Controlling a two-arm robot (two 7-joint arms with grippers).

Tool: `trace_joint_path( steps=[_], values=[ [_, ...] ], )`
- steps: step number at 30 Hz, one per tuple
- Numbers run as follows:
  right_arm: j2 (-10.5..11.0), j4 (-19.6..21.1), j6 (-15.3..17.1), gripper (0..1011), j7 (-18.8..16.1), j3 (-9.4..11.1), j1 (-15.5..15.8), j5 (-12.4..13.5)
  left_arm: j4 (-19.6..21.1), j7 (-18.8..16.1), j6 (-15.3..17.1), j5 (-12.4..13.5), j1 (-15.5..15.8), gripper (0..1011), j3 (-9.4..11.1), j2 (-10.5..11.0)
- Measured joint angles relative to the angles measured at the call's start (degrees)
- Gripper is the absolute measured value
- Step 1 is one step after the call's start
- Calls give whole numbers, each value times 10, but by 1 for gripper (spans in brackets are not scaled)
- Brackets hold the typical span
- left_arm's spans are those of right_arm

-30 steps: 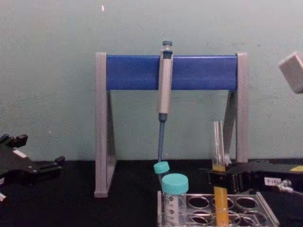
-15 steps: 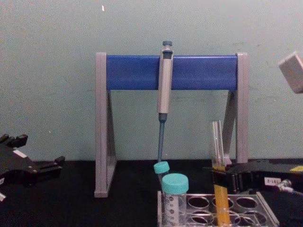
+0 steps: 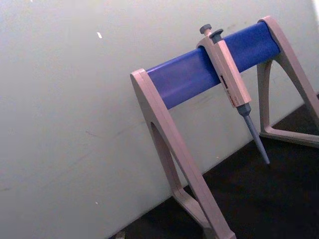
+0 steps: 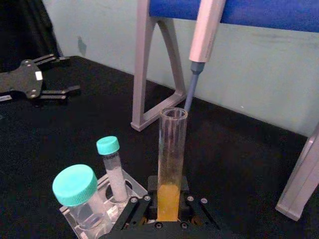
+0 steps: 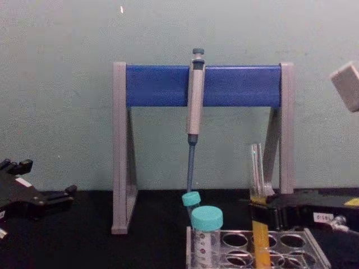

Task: Pick up the test tube from the test tube rack, shake it, then place it back into the test tube rack.

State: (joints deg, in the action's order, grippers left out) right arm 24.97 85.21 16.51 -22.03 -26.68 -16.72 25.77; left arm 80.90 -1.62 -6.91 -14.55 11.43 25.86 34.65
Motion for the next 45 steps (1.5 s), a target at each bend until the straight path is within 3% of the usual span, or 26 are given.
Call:
trace_joint_path(
  steps=[22, 45],
  values=[
    [9, 28, -15, 225, 1, 15, 14, -17, 0, 0, 0, 0, 0, 1001, 0, 0],
    [14, 45, -35, 225, -18, 29, 12, -5, 0, 0, 0, 0, 0, 1001, 0, 0]
  ],
)
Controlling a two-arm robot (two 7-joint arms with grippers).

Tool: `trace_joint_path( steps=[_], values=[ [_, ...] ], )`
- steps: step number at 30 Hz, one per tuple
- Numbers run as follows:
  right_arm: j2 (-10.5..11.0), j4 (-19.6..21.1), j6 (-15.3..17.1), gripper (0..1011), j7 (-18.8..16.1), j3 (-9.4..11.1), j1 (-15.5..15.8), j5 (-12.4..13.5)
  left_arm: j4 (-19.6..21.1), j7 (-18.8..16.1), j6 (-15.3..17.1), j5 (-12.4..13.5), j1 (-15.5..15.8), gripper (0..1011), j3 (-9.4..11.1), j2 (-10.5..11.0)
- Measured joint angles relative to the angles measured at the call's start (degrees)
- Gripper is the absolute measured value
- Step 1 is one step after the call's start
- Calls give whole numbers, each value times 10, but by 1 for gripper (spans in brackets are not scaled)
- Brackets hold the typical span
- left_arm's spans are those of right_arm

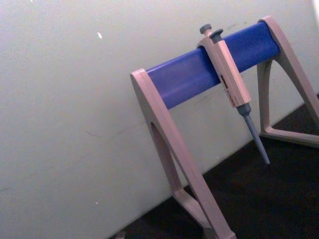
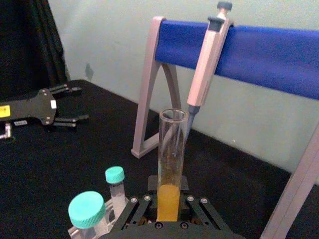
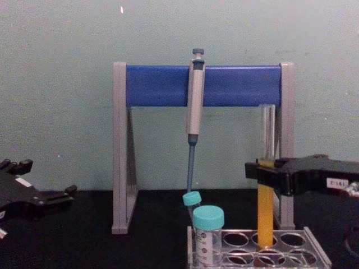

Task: Pick up the test tube from the test tube rack, shake it, then place it back into the test tube rack.

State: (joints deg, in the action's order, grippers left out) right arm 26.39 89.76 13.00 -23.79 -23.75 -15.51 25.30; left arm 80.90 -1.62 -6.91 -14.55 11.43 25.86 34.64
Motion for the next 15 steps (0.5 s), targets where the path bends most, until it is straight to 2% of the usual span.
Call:
trace_joint_path(
  steps=[7, 15],
  values=[
    [4, 13, -5, 225, 5, 5, 3, 2, 0, 0, 0, 0, 0, 1001, 0, 0],
    [17, 42, -17, 225, 14, 13, 20, -2, 0, 0, 0, 0, 0, 1002, 0, 0]
  ],
)
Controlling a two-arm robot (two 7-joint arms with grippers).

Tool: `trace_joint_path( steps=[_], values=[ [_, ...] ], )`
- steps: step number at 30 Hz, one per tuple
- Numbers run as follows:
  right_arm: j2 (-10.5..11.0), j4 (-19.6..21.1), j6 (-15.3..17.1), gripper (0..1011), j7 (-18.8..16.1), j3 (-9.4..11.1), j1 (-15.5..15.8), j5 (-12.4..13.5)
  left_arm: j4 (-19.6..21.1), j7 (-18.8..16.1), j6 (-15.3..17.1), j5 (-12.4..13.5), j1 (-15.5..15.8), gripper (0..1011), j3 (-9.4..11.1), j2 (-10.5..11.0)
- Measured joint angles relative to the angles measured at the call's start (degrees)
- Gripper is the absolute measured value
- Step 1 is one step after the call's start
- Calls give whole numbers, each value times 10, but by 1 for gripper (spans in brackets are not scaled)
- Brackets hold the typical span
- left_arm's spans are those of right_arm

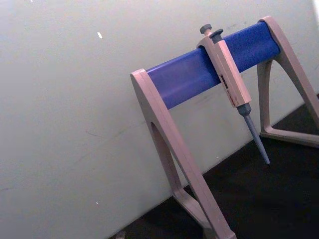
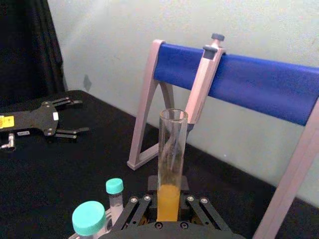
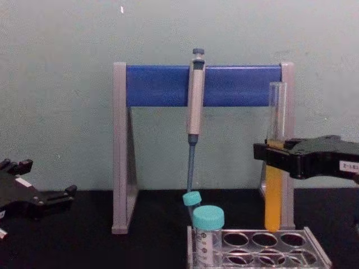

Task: Pick up the test tube from the test tube rack, shake it, then place it back into the test tube rack.

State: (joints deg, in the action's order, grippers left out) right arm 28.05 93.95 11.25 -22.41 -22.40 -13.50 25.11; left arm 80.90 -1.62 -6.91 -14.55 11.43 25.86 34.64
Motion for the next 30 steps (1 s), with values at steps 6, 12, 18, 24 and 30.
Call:
trace_joint_path(
  steps=[6, 12, 18, 24, 30],
  values=[
    [9, 14, -37, 226, -3, 7, 24, -11, 0, 0, 0, 0, 0, 1001, 0, 0],
    [12, 14, -68, 225, -20, 13, 37, -8, 0, 0, 0, 0, 0, 1001, 0, 0],
    [9, 2, -92, 226, -40, 17, 39, 4, 0, 0, 0, 0, 0, 1001, 0, 0],
    [8, -1, -95, 225, -46, 17, 39, 8, 0, 0, 0, 0, 0, 1001, 0, 0],
    [8, 0, -94, 225, -44, 17, 39, 8, 0, 0, 0, 0, 0, 1002, 0, 0]
  ],
)
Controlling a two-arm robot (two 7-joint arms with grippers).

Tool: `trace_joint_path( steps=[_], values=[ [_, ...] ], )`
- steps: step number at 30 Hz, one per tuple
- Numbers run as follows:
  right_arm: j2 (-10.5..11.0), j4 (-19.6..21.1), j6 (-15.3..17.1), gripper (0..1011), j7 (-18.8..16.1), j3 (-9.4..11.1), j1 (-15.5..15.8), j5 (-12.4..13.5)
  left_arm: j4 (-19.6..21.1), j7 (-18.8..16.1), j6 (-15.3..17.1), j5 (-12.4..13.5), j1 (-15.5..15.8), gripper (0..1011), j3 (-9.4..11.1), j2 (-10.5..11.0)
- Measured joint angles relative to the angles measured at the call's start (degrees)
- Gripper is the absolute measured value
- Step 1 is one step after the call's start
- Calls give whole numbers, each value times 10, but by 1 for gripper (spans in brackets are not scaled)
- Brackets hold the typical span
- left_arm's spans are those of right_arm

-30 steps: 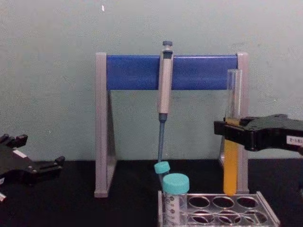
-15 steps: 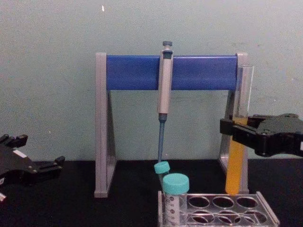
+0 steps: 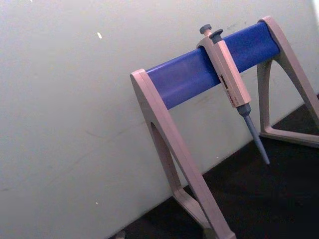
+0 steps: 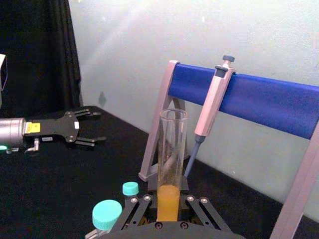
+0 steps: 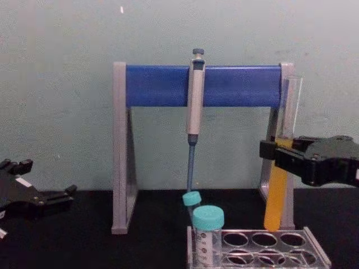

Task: Pick up the test tube from the test tube rack, shake it, then place it back into the test tube rack.

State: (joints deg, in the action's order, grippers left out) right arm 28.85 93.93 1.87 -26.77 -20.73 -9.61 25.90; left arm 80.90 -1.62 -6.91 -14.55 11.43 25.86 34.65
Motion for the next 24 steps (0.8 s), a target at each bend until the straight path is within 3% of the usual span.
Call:
trace_joint_path(
  steps=[15, 24],
  values=[
    [0, 1, 2, 226, 2, -1, 0, -2, 0, 0, 0, 0, 0, 1002, 0, 0],
    [-4, -5, -2, 225, -9, -12, -11, -2, 0, 0, 0, 0, 0, 1002, 0, 0]
  ],
)
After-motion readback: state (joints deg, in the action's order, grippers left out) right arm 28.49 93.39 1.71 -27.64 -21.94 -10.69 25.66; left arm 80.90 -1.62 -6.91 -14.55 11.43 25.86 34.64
